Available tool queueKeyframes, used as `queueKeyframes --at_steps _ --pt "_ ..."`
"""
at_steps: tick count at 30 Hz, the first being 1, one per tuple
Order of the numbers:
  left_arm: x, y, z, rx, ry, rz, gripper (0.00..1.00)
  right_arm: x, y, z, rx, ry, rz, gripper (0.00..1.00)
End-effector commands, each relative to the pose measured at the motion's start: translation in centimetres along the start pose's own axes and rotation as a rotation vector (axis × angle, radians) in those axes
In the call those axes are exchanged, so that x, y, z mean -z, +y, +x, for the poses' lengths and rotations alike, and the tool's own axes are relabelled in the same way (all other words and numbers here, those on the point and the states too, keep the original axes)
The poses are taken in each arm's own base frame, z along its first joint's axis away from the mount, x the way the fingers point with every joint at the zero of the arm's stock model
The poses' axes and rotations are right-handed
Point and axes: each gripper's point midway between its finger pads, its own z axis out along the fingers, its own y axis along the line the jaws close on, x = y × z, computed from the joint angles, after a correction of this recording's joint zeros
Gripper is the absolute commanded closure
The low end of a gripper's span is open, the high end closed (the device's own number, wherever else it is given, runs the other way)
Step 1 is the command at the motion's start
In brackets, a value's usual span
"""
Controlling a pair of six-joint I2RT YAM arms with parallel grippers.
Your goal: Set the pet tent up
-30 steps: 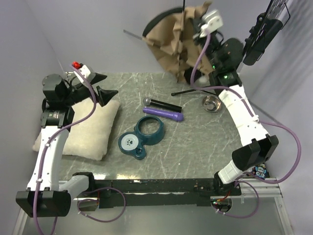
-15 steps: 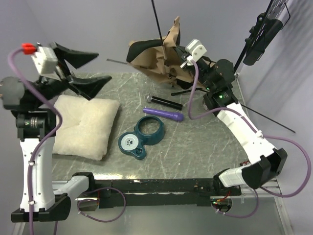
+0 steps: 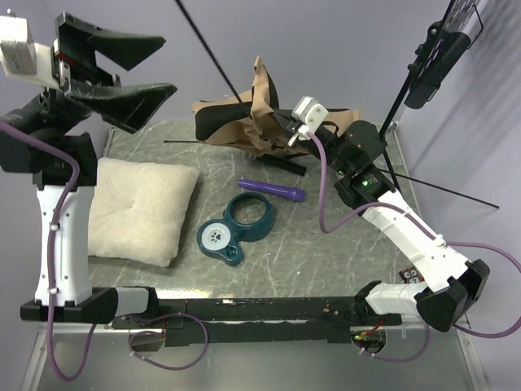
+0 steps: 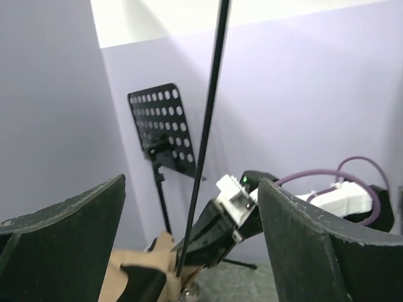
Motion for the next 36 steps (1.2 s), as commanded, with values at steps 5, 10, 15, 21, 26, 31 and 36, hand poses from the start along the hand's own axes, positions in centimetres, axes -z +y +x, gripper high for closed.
queueKeyframes --at_steps 5,10,15,21,26,31,36 --pt "-2.4 -4.3 -5.5 -0.009 -0.142 0.121 0.12 1.0 1.5 -3.6 0.028 -0.076 -0.027 1.00" --pt "-2.8 -7.0 -6.7 -0.042 -0.165 0.199 0.21 1.2 2.4 -3.3 0.019 -0.067 -0.040 1.00" --pt "-3.1 -7.5 -6.6 -0.037 -0.159 0.211 0.35 1.3 3.0 -3.4 0.016 -0.069 -0.056 1.00" --pt "-3.2 -6.9 -5.7 0.009 -0.132 0.189 0.74 1.6 3.7 -3.6 0.015 -0.074 -0.067 1.00" --pt "-3.0 -6.7 -4.9 0.067 -0.122 0.177 0.99 1.7 4.2 -3.5 0.001 -0.074 -0.076 1.00" --pt "-2.7 -6.2 -2.3 0.173 -0.042 0.186 0.99 2.2 6.4 -2.6 -0.030 -0.050 -0.144 1.00" --pt "-1.1 -5.8 3.9 0.325 0.175 0.182 0.99 3.7 10.2 -1.3 -0.095 -0.006 -0.252 1.00"
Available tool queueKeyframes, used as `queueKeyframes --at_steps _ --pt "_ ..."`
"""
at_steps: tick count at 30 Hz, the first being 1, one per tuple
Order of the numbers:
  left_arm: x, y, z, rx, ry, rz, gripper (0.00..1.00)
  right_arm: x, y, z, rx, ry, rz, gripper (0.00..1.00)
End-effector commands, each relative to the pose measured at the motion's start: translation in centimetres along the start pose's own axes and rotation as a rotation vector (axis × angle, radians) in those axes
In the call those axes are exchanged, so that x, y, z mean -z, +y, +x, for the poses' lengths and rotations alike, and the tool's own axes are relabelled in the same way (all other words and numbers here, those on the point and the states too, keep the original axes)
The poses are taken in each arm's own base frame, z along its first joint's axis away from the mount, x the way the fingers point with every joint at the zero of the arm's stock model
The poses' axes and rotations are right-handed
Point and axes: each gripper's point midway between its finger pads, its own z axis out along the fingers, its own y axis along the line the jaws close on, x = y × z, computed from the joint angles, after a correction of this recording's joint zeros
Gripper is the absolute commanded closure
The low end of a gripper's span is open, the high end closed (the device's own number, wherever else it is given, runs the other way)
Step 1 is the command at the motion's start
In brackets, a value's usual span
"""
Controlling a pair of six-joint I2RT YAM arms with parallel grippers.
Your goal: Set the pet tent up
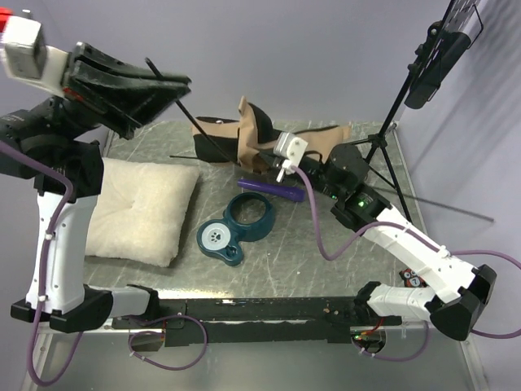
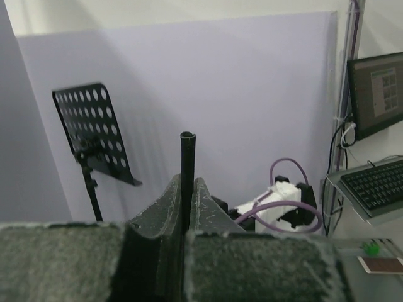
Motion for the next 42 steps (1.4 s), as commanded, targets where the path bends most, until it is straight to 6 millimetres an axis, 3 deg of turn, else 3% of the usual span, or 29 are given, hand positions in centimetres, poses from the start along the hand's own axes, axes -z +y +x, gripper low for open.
queueKeyframes --at_steps 1,4,12,17,20,25,30,34,37,42 --pt "2.3 0.3 6.6 0.232 0.230 0.003 0.99 1.6 3.0 -2.8 -0.022 -0.081 -0.081 1.00" --pt "4.3 0.5 11.0 0.375 0.364 -0.001 0.99 2.1 5.7 -2.0 -0.055 -0.061 -0.159 1.00" --pt "9.8 1.3 20.3 0.600 0.552 -0.169 0.99 3.6 12.9 0.2 -0.144 -0.017 -0.360 1.00" --pt "13.2 0.8 25.1 0.670 0.648 -0.234 0.99 3.7 14.5 1.3 -0.192 0.021 -0.409 1.00" --pt "14.2 0.0 26.1 0.708 0.684 -0.249 0.99 4.0 14.7 1.9 -0.209 0.041 -0.398 1.00" --pt "15.4 -1.1 26.4 0.693 0.739 -0.269 0.99 5.7 15.6 3.0 -0.247 0.123 -0.435 0.65" --pt "16.4 -1.8 26.8 0.679 0.780 -0.301 0.99 7.4 14.7 2.7 -0.211 0.169 -0.424 0.36" --pt "16.5 -1.8 26.7 0.668 0.785 -0.308 0.99 8.6 12.1 2.5 -0.211 0.165 -0.402 0.16" --pt "16.4 -1.7 26.6 0.660 0.782 -0.308 0.99 8.7 8.8 3.6 -0.262 0.190 -0.359 0.13" --pt "16.3 -1.6 26.6 0.662 0.783 -0.301 0.99 8.5 5.8 7.4 -0.235 0.222 -0.339 0.13"
